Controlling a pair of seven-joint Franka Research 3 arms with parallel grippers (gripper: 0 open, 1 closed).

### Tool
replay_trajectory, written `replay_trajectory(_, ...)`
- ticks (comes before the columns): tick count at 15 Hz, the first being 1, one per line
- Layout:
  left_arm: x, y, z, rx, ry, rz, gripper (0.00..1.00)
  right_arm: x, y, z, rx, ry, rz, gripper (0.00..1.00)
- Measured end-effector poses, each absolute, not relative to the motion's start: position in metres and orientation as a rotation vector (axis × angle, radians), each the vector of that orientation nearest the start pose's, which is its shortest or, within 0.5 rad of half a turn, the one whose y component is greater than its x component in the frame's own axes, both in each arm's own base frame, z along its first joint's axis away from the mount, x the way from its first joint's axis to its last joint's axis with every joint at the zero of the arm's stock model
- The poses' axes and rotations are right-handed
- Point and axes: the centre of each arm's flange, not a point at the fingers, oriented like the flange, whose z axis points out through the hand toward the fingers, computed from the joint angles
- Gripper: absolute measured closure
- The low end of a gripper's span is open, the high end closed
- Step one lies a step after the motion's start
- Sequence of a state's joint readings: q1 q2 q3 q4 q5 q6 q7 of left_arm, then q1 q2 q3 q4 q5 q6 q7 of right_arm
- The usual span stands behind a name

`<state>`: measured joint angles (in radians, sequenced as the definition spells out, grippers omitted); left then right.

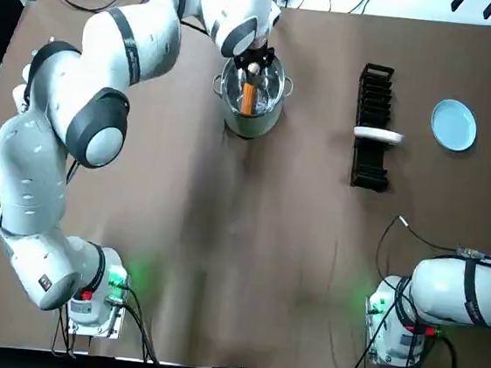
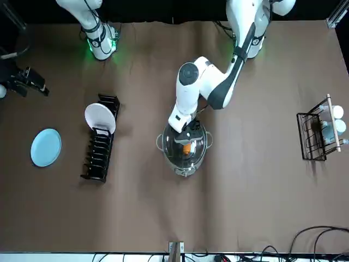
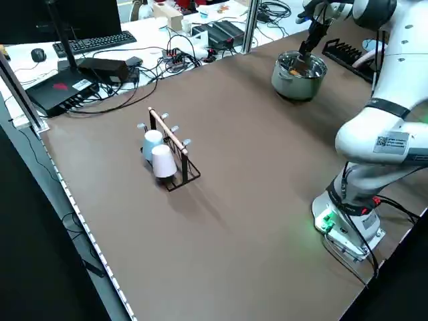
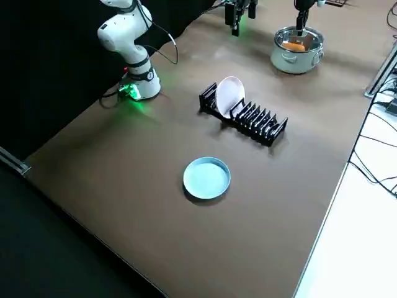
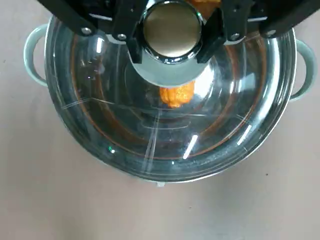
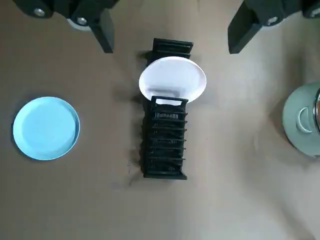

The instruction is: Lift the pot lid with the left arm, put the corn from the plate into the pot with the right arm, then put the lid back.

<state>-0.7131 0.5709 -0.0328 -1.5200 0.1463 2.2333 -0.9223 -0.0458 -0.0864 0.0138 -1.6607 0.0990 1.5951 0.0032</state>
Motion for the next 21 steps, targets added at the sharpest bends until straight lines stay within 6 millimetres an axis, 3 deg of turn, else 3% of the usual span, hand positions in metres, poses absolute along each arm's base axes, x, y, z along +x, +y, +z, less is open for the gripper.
replay_trajectory(6, 0.531, -0.482, 0.341, -3.155, -0.155, -0.283, 0.47, 0.529, -0.006, 0.631, -3.044, 0.051, -0.028, 0.0)
replay_trajectory(7, 0.532, -0.482, 0.342, -3.157, -0.157, -0.289, 0.4, 0.529, -0.006, 0.63, -3.044, 0.05, -0.027, 0.0)
replay_trajectory(8, 0.536, -0.481, 0.347, -3.161, -0.166, -0.303, 0.23, 0.529, -0.006, 0.63, -3.044, 0.048, -0.026, 0.0)
replay_trajectory(10, 0.541, -0.479, 0.36, -3.17, -0.179, -0.329, 0.05, 0.529, -0.005, 0.63, -3.044, 0.043, -0.023, 0.0)
replay_trajectory(12, 0.546, -0.469, 0.384, -3.161, -0.208, -0.335, 0.0, 0.529, -0.004, 0.63, -3.044, 0.041, -0.022, 0.0)
replay_trajectory(14, 0.559, -0.434, 0.426, -3.123, -0.249, -0.318, 0.0, 0.528, -0.005, 0.628, -3.045, 0.036, -0.011, 0.0)
replay_trajectory(17, 0.578, -0.356, 0.492, -3.093, -0.174, -0.263, 0.0, 0.528, -0.006, 0.619, -3.053, 0.034, 0.016, 0.0)
replay_trajectory(21, 0.577, -0.289, 0.531, -3.08, 0.013, -0.096, 0.0, 0.528, -0.012, 0.611, -3.1, 0.029, 0.031, 0.0)
